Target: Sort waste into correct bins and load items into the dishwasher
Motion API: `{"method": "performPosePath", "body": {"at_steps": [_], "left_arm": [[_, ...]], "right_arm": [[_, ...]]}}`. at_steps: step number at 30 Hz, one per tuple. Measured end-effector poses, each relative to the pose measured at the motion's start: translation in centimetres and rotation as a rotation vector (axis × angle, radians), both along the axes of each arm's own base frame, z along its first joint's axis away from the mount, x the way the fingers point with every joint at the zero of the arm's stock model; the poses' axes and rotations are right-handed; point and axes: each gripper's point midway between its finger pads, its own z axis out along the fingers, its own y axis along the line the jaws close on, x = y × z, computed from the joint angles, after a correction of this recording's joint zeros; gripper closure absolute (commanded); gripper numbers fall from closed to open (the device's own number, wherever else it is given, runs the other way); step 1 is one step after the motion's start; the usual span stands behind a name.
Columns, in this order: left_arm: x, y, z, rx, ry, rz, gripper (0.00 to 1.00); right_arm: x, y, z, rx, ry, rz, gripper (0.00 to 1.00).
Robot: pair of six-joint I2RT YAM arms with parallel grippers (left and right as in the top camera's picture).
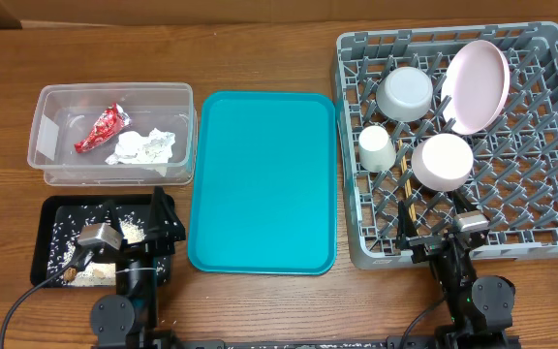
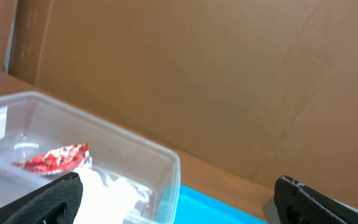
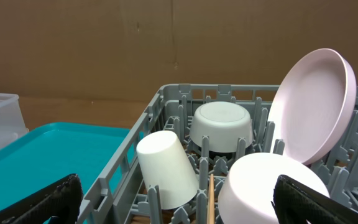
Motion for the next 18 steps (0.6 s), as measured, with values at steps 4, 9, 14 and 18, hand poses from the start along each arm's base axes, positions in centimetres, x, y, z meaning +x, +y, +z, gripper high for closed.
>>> {"method": "performPosePath", "body": {"at_steps": [4, 9, 14, 18], "left_arm": [[0.3, 0.0, -2.0, -0.001, 0.027, 0.000, 0.00], [0.4, 0.0, -3.7, -0.003, 0.063, 0.000, 0.00], [0.4, 0.0, -7.1, 0.032, 0.193, 0.001, 0.00], [0.4, -0.1, -7.6, 0.137, 0.217, -0.005, 0.00]], "right_arm": [[0.0, 0.0, 0.0, 0.000, 0.000, 0.000, 0.00], [0.0, 0.0, 0.0, 0.000, -0.001, 0.000, 0.00], [0.0, 0.0, 0.0, 0.000, 0.000, 0.000, 0.00], [0.0, 0.0, 0.0, 0.000, 0.000, 0.000, 0.00]]}}
